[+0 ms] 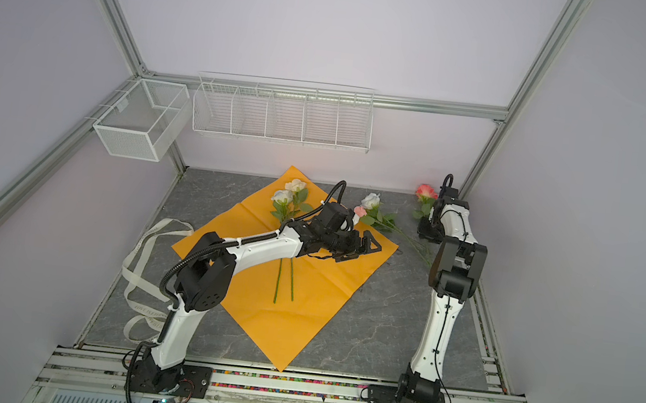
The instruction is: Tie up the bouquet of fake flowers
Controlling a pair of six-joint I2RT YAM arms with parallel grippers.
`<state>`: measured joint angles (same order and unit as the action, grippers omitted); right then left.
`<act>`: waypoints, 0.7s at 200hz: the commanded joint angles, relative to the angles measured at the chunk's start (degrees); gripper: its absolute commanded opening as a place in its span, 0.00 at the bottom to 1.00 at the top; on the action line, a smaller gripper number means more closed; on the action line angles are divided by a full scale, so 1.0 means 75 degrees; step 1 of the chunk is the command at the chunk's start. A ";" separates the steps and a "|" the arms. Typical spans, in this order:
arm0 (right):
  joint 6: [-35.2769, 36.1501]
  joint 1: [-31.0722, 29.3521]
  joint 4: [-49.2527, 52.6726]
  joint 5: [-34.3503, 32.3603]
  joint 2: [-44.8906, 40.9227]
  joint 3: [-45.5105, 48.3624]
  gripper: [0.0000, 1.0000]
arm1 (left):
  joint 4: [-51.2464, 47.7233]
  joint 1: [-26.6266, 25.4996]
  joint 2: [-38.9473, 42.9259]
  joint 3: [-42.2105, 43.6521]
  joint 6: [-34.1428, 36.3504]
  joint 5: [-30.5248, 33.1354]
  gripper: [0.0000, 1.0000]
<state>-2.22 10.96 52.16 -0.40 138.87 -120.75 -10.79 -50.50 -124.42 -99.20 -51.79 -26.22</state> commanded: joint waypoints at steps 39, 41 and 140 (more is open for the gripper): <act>0.0030 0.0062 -0.0014 0.0192 -0.0659 0.0122 0.13 | -0.0410 0.0110 0.0582 0.0070 0.0407 0.0276 0.99; 0.0027 0.0062 -0.0008 0.0217 -0.0692 0.0135 0.13 | -0.0442 0.0120 0.0614 0.0082 0.0432 0.0291 0.99; -0.2695 -0.0857 -0.3043 0.3377 -0.3843 0.4045 0.08 | -0.0621 0.1549 0.3572 0.3041 0.0998 0.1034 0.99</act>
<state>-13.63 9.58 38.74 17.08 113.99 -97.45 -15.07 -42.26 -103.46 -82.04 -45.76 -20.64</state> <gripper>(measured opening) 0.089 0.992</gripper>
